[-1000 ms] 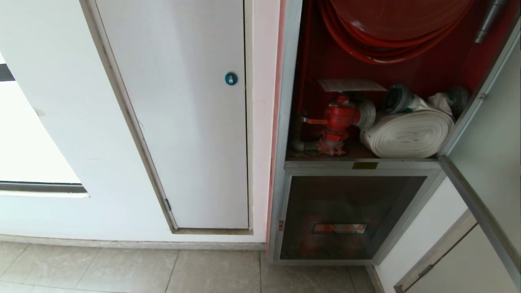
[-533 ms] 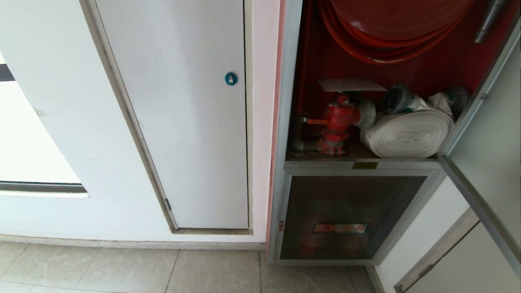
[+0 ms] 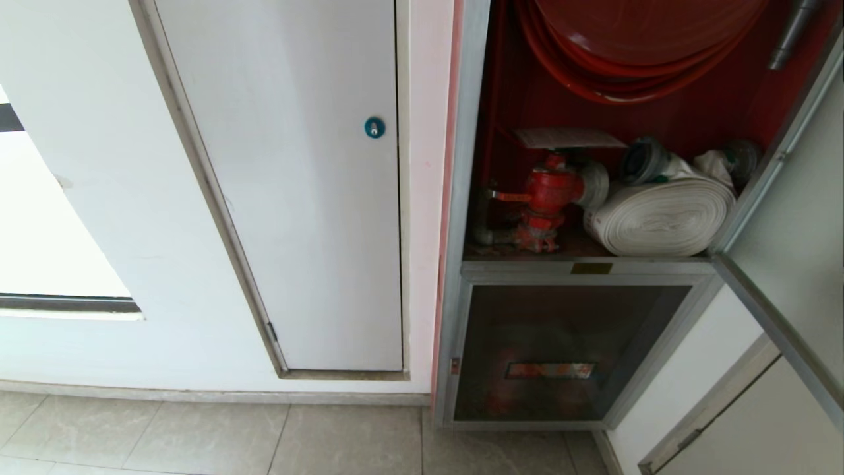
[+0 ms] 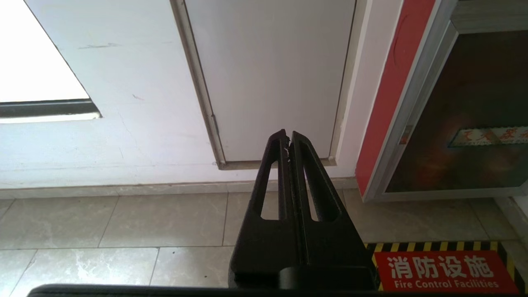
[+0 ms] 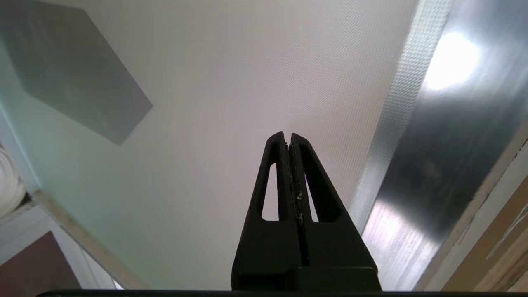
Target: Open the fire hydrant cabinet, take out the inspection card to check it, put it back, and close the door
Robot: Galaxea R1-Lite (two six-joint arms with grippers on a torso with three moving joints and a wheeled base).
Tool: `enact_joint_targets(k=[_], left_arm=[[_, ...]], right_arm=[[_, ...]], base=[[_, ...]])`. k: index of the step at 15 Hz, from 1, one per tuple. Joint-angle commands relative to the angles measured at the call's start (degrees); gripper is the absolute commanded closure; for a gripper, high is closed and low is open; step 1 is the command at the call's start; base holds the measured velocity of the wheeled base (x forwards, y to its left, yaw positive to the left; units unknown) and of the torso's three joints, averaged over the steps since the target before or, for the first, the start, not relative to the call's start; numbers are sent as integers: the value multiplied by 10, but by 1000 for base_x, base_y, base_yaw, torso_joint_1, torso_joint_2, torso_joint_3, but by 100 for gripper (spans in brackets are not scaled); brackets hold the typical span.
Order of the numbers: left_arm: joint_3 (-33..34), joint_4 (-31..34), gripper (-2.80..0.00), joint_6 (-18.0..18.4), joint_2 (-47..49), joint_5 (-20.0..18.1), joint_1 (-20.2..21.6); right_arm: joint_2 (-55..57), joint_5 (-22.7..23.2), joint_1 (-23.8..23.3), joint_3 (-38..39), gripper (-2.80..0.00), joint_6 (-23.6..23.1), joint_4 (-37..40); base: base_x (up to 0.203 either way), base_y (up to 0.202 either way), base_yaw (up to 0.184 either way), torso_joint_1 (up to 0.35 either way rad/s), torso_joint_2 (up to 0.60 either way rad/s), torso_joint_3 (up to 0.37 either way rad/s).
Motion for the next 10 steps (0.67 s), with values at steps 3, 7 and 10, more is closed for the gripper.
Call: enact_joint_targets(k=[3,7,10], left_arm=[[0,0,0,0,1,0,0],[0,0,0,0,1,0,0],[0,0,0,0,1,0,0]], right_arm=[[23,8,-12,-9,0,4,-2],[-3,52,-7,9,0,3,3],[-40,126,51,41,0,1,3]], base=[[0,0,0,0,0,0],[0,0,0,0,0,0],[0,0,0,0,0,0]])
